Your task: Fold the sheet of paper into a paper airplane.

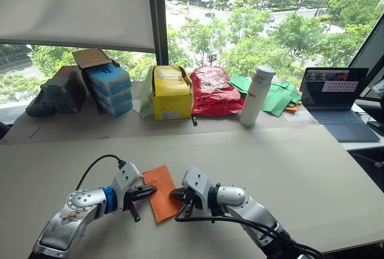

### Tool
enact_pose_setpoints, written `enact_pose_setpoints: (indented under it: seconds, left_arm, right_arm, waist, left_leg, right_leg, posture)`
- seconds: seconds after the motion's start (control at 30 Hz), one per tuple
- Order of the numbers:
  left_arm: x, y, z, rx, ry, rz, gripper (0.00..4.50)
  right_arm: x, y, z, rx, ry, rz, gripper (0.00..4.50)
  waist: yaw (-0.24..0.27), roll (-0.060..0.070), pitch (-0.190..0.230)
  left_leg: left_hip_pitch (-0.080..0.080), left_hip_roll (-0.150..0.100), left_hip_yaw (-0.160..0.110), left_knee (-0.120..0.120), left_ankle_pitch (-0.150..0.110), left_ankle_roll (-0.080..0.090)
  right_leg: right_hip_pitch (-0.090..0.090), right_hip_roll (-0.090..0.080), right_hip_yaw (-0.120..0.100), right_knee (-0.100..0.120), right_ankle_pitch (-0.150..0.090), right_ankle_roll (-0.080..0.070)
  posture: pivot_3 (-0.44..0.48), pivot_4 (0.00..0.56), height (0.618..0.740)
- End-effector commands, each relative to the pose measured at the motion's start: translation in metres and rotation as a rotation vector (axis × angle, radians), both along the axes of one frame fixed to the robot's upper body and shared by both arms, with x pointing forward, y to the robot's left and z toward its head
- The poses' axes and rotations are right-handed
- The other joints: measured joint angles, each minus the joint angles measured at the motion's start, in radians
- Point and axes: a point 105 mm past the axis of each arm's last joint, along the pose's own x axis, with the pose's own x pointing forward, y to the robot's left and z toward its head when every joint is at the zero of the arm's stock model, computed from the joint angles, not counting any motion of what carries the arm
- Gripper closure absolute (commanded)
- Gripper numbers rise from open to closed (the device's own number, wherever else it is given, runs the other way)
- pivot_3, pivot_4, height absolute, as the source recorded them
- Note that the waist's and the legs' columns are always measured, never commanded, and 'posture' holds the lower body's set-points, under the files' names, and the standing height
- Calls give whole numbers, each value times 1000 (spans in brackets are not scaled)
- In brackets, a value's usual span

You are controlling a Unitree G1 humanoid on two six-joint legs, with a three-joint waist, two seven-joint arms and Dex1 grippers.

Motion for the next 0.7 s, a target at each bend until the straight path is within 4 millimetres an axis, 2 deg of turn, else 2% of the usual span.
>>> enact_pose_setpoints:
  seconds: [0.03,0.17,0.3,0.47,0.7]
  left_arm:
    - [-4,2,-9,42,16,-21,4500]
    - [-4,0,-9,43,9,-30,4500]
    - [-3,-1,-8,45,2,-34,4500]
    - [-2,-2,-6,48,-8,-36,4500]
    - [-3,-2,-5,51,-18,-30,4500]
  right_arm:
    - [4,-8,-14,-53,44,-30,4485]
    - [14,-11,-20,-88,54,-50,4485]
    - [34,-8,-21,-99,53,-90,4485]
    - [59,2,-16,-89,30,-106,4485]
    - [79,19,-8,-43,23,-115,4485]
  waist:
    - [0,0,0]
    - [0,1,0]
    - [-1,1,0]
    - [-3,1,0]
    - [-9,3,1]
  left_leg:
    - [0,0,0,0,0,0]
    - [0,0,0,0,0,0]
    - [1,0,0,0,0,0]
    - [1,0,0,-1,0,0]
    - [1,0,0,-1,0,0]
  right_leg:
    - [0,-1,-1,0,0,0]
    - [0,-3,-1,0,0,0]
    - [0,-3,-1,0,0,0]
    - [0,-3,-1,0,0,0]
    - [0,-3,-1,1,0,-1]
  posture:
    - [0,150,740]
    - [0,150,740]
    - [0,150,740]
    - [0,150,740]
    - [0,150,740]
